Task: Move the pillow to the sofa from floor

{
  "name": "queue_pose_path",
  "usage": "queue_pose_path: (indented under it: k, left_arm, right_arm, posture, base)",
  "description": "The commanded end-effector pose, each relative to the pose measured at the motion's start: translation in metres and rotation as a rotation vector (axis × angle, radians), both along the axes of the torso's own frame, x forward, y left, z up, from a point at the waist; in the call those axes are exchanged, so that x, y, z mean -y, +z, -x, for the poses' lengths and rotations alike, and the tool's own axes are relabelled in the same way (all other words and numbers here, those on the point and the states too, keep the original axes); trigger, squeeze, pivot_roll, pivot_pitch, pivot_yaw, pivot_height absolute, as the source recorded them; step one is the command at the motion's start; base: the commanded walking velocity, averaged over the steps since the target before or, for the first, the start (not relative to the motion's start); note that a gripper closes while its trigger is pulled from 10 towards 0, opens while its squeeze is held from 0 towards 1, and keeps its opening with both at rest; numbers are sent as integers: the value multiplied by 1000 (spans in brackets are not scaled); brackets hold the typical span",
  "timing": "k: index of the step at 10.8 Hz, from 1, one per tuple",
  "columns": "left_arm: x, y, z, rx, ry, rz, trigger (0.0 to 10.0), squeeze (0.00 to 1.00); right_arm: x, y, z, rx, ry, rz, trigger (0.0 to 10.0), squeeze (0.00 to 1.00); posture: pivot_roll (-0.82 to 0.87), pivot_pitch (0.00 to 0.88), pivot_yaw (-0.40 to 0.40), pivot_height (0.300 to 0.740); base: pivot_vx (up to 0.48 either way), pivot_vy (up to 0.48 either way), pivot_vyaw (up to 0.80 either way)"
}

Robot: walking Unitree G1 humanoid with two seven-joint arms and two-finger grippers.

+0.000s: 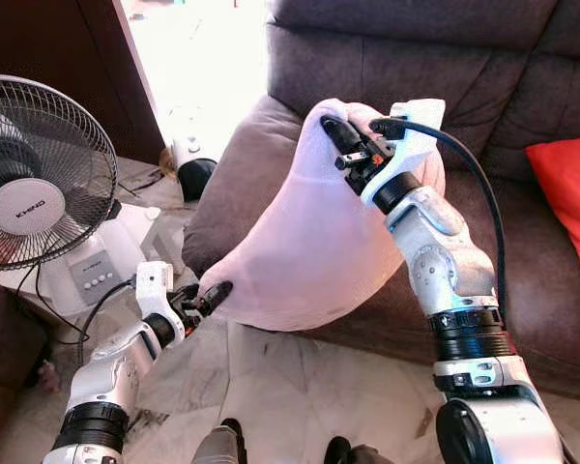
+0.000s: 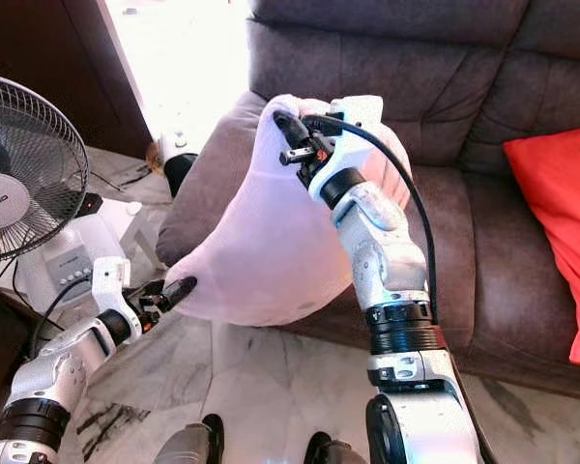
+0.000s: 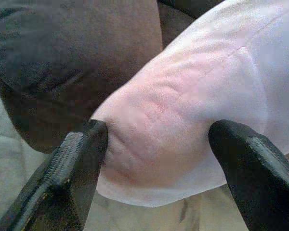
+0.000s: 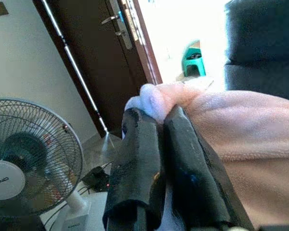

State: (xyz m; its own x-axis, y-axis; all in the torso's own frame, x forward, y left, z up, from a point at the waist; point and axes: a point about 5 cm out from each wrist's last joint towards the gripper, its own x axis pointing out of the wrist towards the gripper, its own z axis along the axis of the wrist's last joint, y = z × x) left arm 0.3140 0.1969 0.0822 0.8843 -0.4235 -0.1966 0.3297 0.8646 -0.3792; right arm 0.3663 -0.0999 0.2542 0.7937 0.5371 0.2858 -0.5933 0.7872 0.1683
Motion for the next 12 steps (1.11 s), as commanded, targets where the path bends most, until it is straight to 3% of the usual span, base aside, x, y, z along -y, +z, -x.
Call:
queue_pose_path:
  k: [1,4,6,9,12]
  left_arm:
    - [-9,-8,6,-24,13,-31,10000,0]
    - [-26,-3,1,0,125,-77,10000,0]
    - [-19,-6,2,0,71,-51,10000,0]
    - [-11,-10,4,-2,25,52,10000,0]
    - [-6,-10,4,-1,-2,51,10000,0]
  right_arm:
    - [-4,38,11,163,62,-42,10000,0]
    - [-3,39,13,166,73,-35,10000,0]
    - [-4,40,13,167,85,-35,10000,0]
    - [1,45,15,173,98,-59,10000,0]
    - [0,46,16,171,105,-71,10000,0]
  posture:
    - [171,146,-16,740]
    - [170,150,-18,740]
    - [167,152,-17,740]
    - [160,153,-16,740]
    - [161,154,-15,740]
  base:
    - [0,0,0]
    - [0,0,0]
    - [0,0,0]
    - [0,0,0]
    - [0,0,0]
